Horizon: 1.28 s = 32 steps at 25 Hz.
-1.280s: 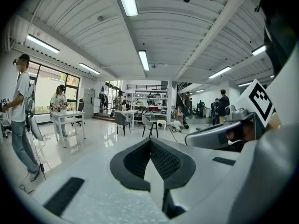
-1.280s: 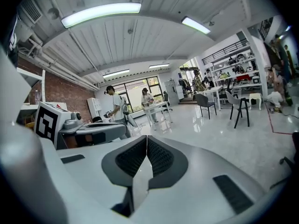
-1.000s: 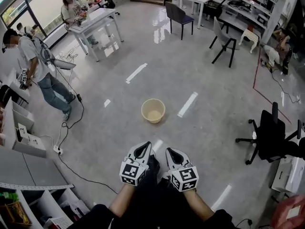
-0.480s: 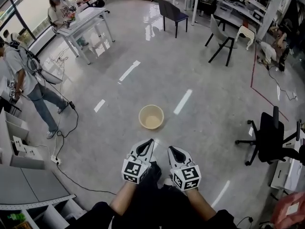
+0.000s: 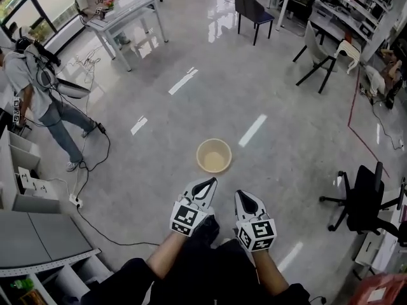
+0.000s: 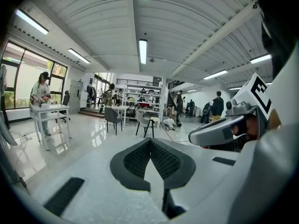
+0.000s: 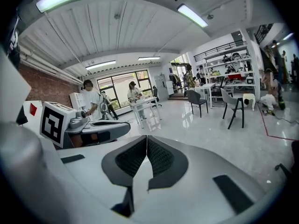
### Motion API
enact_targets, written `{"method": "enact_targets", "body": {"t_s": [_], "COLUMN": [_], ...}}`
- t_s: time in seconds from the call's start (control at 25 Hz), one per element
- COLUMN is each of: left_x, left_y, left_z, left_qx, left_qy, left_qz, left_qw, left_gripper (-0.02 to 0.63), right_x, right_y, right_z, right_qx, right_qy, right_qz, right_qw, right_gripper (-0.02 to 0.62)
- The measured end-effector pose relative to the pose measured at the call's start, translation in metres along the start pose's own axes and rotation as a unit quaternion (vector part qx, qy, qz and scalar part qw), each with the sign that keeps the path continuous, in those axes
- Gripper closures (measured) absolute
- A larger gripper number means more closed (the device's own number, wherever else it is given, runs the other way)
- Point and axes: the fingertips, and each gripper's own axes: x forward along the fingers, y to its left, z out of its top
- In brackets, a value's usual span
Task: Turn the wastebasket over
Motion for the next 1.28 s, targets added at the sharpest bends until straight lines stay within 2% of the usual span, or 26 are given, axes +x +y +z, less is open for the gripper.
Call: {"method": "enact_targets", "body": {"t_s": [0.28, 0.52, 0.84, 1.28], "left_x": [0.025, 0.038, 0.062, 0.109], "left_y": [0.025, 0.034, 0.055, 0.091], "left_z": [-0.009, -0.016, -0.078, -0.193], "left_qx": [0.019, 0.017, 0.019, 0.035], "left_qy": [0.011, 0.002, -0.005, -0.031], "left_qz": [-0.008, -0.006, 0.006, 0.018], "left_qw": [0.9997, 0.9998, 0.9998, 0.9987], "left_gripper": [0.598, 0.598, 0.598, 0.598], "right_x": [0.031, 0.046, 0.086, 0.164], "right_y": [-0.017, -0.035, -0.059, -0.084], "right_z": [0.001, -0.008, -0.053, -0.139], "right_qx": [0.006, -0.002, 0.007, -0.039], "right_qy": [0.004, 0.004, -0.016, -0.050], "right_qz": [-0.003, 0.001, 0.000, 0.024], "right_qw": [1.000, 1.000, 1.000, 0.998], "right_gripper": [0.583, 0.583, 0.584, 0.583]}}
